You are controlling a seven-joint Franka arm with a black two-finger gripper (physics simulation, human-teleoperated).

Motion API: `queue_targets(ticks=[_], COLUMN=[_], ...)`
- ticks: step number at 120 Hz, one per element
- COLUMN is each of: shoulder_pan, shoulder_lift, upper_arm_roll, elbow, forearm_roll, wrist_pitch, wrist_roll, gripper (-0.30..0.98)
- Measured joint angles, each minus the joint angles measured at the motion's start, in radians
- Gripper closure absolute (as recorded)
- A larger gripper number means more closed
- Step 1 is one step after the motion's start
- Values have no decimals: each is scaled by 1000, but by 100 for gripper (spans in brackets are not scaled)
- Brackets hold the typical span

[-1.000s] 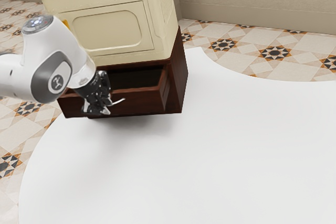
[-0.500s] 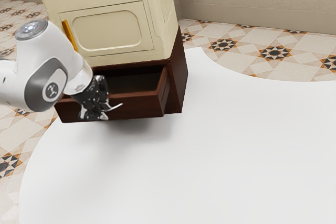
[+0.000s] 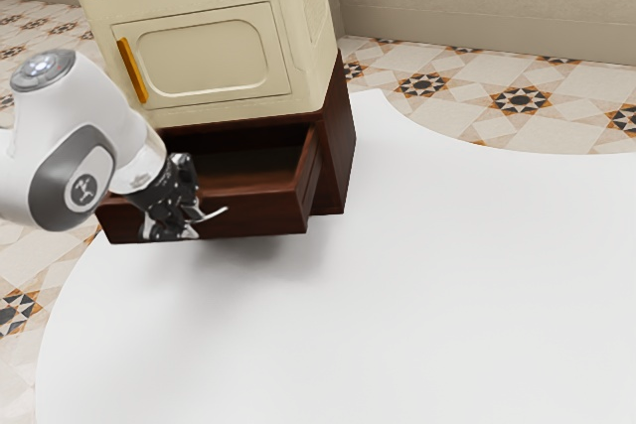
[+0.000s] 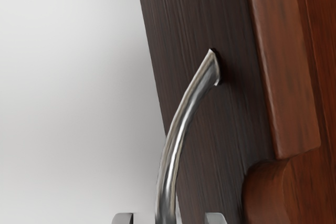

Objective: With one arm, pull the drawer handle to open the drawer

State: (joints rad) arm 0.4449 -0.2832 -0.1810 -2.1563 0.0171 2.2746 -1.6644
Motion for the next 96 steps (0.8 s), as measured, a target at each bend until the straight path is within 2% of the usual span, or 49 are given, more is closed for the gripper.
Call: queue_targets(ticks=[46, 96], shoulder_pan=[0, 0], shoulder_lift=[-35, -74], upper_arm_roll=[0, 1], elbow=[-30, 4], forearm_roll=[0, 14], wrist_pitch=[1, 1], wrist_roll=[1, 17], gripper=[59, 61])
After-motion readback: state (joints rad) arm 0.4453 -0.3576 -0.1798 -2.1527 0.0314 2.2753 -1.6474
